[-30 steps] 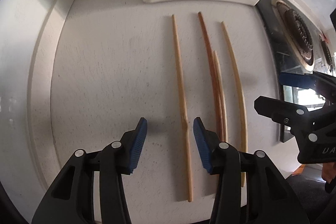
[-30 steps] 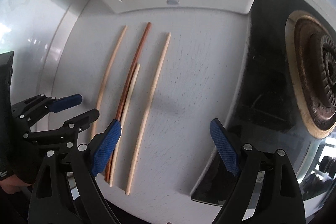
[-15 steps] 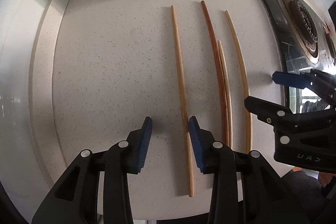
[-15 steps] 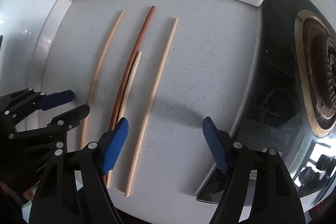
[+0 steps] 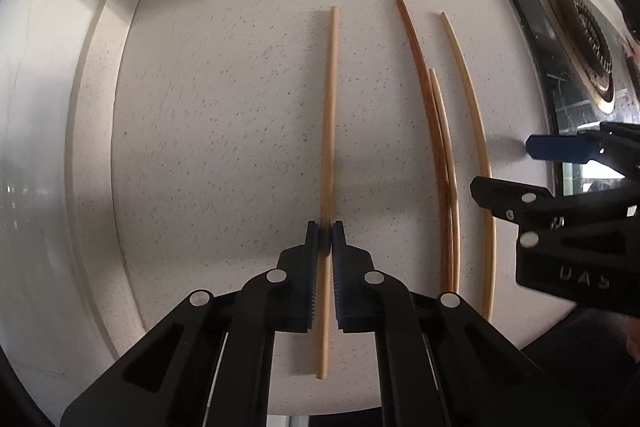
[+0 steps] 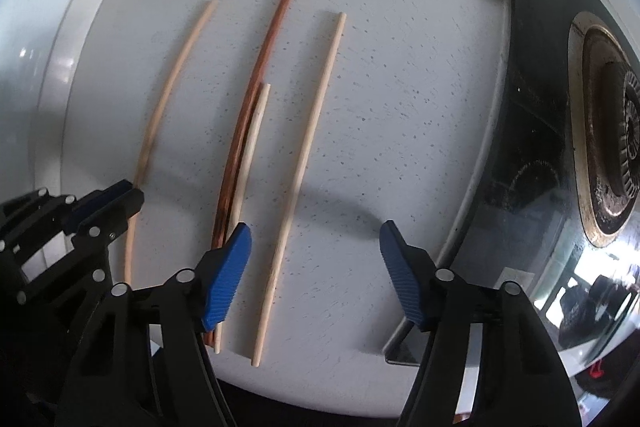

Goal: Organize utensils
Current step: 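Close the left gripper on a light wooden chopstick while the right grasps another light one, then lift both held chopsticks upright and carry them toward the white holder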

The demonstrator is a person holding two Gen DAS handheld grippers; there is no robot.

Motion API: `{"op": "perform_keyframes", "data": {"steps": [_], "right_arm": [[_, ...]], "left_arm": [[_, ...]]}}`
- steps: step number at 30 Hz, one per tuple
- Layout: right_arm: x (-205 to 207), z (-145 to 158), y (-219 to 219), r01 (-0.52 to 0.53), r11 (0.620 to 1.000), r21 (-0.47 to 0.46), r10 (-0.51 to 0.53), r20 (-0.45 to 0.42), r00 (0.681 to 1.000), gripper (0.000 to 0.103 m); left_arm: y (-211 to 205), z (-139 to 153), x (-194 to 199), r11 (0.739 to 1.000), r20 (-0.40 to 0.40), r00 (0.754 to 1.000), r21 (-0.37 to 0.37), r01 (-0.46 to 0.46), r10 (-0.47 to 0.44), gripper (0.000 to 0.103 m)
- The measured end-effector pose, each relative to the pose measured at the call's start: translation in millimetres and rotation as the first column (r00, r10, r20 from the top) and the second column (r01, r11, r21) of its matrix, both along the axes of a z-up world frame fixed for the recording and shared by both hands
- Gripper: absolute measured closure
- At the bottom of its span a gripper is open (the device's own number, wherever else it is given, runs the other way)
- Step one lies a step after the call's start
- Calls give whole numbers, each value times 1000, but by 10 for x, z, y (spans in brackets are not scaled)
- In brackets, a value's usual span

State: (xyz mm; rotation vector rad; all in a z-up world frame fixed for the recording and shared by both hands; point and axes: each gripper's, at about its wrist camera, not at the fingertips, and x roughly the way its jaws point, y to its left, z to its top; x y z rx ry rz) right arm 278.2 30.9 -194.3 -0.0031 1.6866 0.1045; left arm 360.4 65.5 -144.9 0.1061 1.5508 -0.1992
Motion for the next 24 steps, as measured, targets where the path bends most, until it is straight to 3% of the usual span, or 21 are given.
{"op": "perform_keyframes", "data": {"steps": [8, 10, 19, 24], "right_arm": [[84, 15, 84, 0, 998, -67, -1, -23, 1000, 66], [111, 19, 110, 1, 997, -71, -3, -26, 1000, 89], [211, 26, -8, 57, 998, -13, -57, -57, 997, 93], [185, 202, 9, -13, 1000, 10, 13, -23, 1000, 97]], "left_arm": [[-12, 14, -4, 999, -7, 999, -5, 32, -32, 97], [25, 35, 22, 1000, -7, 1000, -13, 25, -26, 97], [196, -14, -11, 999, -10, 1000, -41, -12, 12, 97], [380, 1, -134, 995, -11, 999, -81, -50, 50, 97]]}}
